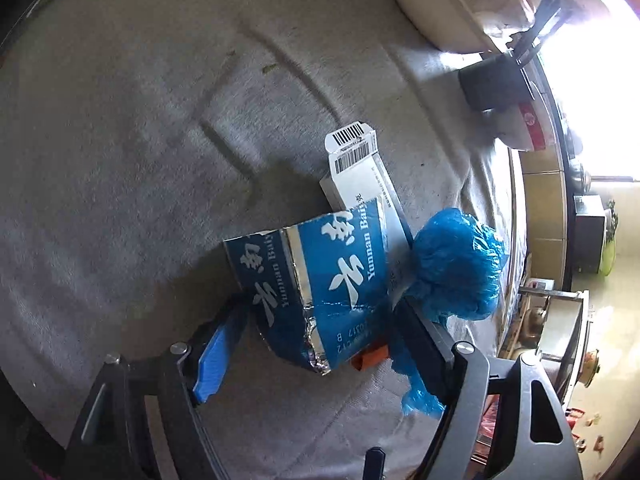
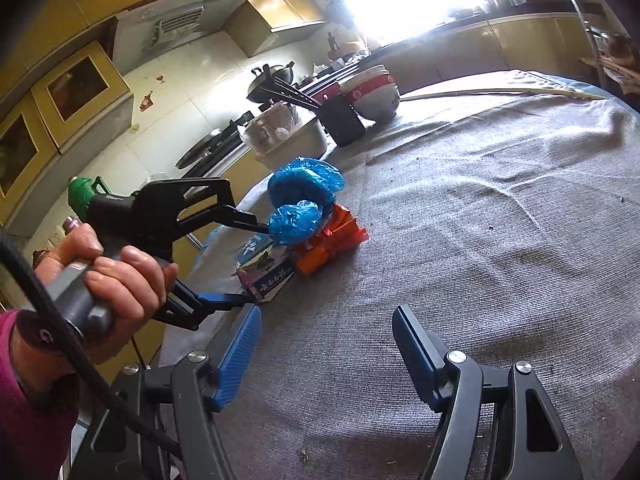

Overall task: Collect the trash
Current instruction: 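Close the left gripper on the blue-and-white milk carton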

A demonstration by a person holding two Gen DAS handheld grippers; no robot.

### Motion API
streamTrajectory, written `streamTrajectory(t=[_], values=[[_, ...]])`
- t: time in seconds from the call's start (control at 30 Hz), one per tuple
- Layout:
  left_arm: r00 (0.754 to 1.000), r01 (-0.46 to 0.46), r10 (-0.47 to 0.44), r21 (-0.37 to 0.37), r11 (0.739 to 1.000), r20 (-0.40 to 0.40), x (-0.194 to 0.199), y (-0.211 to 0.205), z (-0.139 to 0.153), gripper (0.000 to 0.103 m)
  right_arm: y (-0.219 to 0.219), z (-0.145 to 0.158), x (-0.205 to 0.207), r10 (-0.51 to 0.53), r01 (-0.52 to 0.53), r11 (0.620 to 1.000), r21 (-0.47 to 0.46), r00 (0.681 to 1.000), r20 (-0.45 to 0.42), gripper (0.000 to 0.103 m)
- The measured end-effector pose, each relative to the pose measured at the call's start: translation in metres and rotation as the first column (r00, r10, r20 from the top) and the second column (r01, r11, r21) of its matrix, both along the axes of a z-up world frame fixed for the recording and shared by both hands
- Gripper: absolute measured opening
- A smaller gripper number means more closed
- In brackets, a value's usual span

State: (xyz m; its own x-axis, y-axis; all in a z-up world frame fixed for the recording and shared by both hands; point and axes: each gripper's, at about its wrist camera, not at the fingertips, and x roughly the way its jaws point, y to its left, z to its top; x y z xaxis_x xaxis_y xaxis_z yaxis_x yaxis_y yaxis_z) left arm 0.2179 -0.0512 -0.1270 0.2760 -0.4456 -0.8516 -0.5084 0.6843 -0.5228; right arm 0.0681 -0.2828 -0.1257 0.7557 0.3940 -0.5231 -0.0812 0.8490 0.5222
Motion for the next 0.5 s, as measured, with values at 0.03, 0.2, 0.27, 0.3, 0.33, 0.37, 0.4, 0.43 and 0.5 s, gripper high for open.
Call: streamTrajectory(t=[0.03, 0.2, 0.27, 0.3, 0.33, 0.37, 0.4, 0.43, 0.5], values=[[1.000, 0.008, -0.008, 0.012, 1.000, 0.010, 0.000, 0.000, 0.001, 0.079, 0.000, 0.000, 0.000, -0.002, 0.002, 1.000, 0.002, 1.000, 0.000, 0.072], [0.994, 0.107, -0.110, 0.110, 0.988, 0.025, 0.013, -0.006, 0.007, 0.077, -0.002, -0.001, 0.001, -0.004, 0.004, 1.000, 0.006, 1.000, -0.005, 0.072], [0.987, 0.154, -0.159, 0.130, 0.979, 0.026, 0.021, -0.010, 0.006, 0.077, -0.002, -0.001, 0.001, -0.006, 0.006, 1.000, 0.005, 1.000, -0.007, 0.072], [0.982, 0.180, -0.185, 0.133, 0.975, 0.025, 0.025, -0.012, 0.004, 0.077, -0.002, -0.001, 0.001, -0.006, 0.007, 1.000, 0.004, 1.000, -0.007, 0.072], [0.980, 0.192, -0.197, 0.133, 0.972, 0.024, 0.027, -0.013, 0.004, 0.076, -0.002, -0.001, 0.002, -0.007, 0.007, 1.000, 0.003, 1.000, -0.009, 0.072], [0.976, 0.214, -0.219, 0.136, 0.967, 0.020, 0.029, -0.010, 0.004, 0.076, -0.002, -0.001, 0.002, -0.007, 0.008, 1.000, 0.003, 1.000, -0.010, 0.072], [0.973, 0.228, -0.232, 0.134, 0.964, 0.018, 0.031, -0.009, 0.004, 0.076, -0.002, -0.001, 0.002, -0.008, 0.008, 1.000, 0.003, 1.000, -0.013, 0.072], [0.970, 0.240, -0.244, 0.131, 0.962, 0.016, 0.032, -0.007, 0.003, 0.076, -0.002, -0.002, 0.003, -0.008, 0.008, 1.000, 0.003, 1.000, -0.015, 0.072], [0.958, 0.284, -0.287, 0.132, 0.950, 0.008, 0.035, -0.003, 0.004, 0.076, -0.003, -0.002, 0.003, -0.011, 0.011, 1.000, 0.004, 1.000, -0.017, 0.072]])
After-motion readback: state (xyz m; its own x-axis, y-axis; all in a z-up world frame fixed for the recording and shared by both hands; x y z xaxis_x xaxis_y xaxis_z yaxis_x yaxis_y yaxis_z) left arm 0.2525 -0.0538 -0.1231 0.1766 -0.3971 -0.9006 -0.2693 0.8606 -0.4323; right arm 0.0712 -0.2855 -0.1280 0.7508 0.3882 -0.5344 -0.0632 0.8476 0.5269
